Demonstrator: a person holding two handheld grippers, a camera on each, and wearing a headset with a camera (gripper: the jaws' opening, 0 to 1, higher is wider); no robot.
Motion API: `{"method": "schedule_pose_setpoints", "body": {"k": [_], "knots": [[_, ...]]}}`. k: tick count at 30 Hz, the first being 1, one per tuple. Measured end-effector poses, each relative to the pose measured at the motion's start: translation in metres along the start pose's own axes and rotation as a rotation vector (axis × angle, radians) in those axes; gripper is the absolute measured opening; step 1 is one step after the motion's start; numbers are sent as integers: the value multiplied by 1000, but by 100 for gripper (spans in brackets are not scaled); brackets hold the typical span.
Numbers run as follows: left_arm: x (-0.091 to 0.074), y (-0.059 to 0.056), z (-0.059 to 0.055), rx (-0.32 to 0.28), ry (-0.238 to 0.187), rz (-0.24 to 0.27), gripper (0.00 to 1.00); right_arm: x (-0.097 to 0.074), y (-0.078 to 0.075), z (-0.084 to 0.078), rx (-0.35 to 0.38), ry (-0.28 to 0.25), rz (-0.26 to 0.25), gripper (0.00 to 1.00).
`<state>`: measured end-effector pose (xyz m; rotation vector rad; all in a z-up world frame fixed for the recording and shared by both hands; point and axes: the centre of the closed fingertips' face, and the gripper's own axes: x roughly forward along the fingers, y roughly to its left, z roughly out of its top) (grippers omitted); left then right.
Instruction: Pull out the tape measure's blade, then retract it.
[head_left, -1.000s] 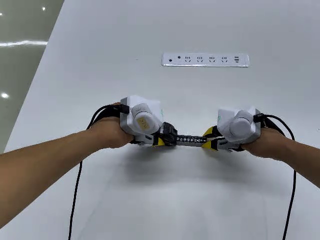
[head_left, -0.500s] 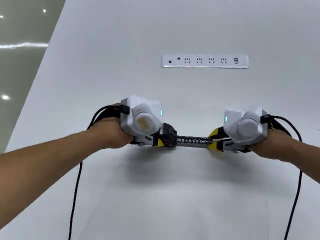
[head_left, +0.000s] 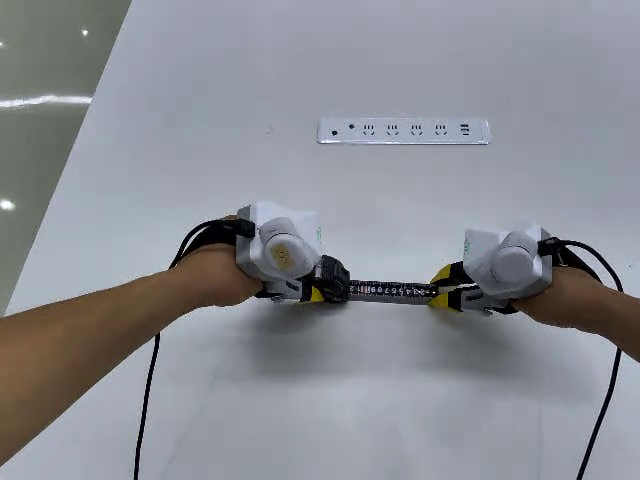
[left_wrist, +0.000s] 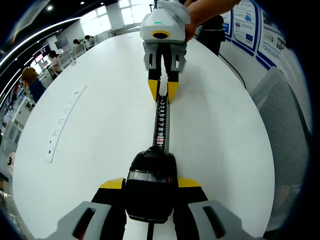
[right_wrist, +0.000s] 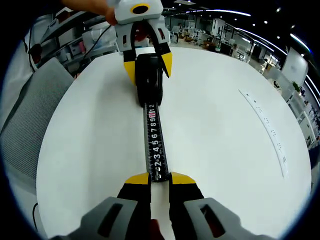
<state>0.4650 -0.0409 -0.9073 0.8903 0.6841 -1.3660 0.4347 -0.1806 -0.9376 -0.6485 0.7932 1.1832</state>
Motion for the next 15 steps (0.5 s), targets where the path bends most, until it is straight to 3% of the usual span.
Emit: {"method": "schedule_pose_setpoints", "body": {"k": [15], "knots": [[0, -1, 0, -2, 3, -3, 33, -11, -1, -17, 29, 17, -12, 11]]}}
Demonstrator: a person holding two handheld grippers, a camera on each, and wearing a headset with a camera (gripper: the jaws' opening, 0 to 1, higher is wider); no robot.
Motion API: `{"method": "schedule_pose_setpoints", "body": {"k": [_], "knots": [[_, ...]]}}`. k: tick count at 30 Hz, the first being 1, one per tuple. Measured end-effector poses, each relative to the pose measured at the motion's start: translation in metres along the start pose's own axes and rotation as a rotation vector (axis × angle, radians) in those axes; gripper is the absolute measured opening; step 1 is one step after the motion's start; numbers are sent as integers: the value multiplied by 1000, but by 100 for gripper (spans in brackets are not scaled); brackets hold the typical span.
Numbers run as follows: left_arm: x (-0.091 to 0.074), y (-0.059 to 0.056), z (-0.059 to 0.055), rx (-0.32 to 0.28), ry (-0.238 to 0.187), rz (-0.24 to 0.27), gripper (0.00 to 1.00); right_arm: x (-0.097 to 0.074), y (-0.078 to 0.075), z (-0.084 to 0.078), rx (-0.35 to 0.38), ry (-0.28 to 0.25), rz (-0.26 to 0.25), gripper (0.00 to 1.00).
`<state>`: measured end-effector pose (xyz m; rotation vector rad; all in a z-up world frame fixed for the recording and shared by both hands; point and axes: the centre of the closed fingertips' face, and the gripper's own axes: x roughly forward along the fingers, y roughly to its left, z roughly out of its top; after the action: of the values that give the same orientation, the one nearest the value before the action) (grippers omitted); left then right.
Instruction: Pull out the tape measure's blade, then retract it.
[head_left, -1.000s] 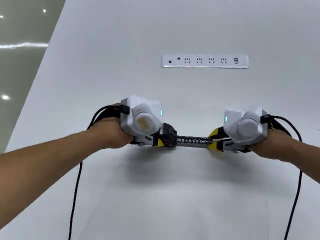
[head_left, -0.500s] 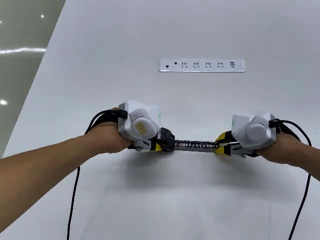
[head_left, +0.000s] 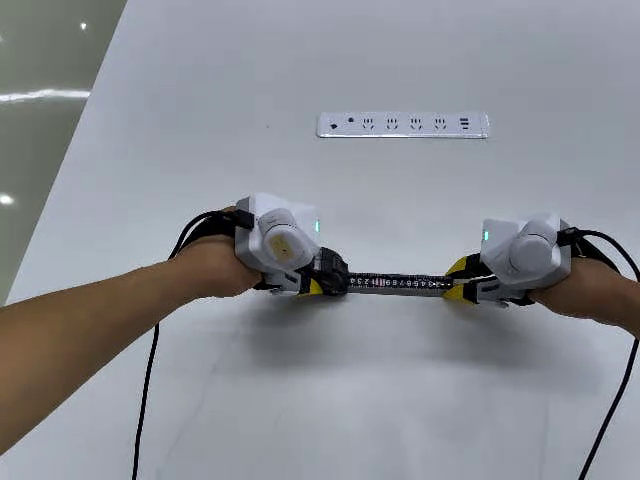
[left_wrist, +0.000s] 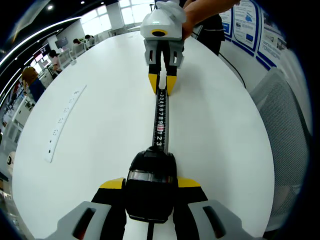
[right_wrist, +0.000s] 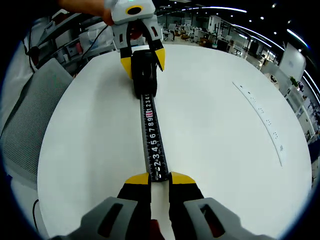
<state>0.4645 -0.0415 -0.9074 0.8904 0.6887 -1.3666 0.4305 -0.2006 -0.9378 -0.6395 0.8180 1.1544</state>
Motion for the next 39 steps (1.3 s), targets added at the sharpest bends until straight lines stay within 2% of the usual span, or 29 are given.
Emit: {"method": "schedule_pose_setpoints", "body": {"k": [18, 39], "knots": [[0, 0, 0, 2, 5, -2, 33, -16, -1, -18, 21, 18, -15, 11], [0, 0, 0, 3, 11, -3, 33, -41, -5, -47, 40, 32, -20, 11]]}}
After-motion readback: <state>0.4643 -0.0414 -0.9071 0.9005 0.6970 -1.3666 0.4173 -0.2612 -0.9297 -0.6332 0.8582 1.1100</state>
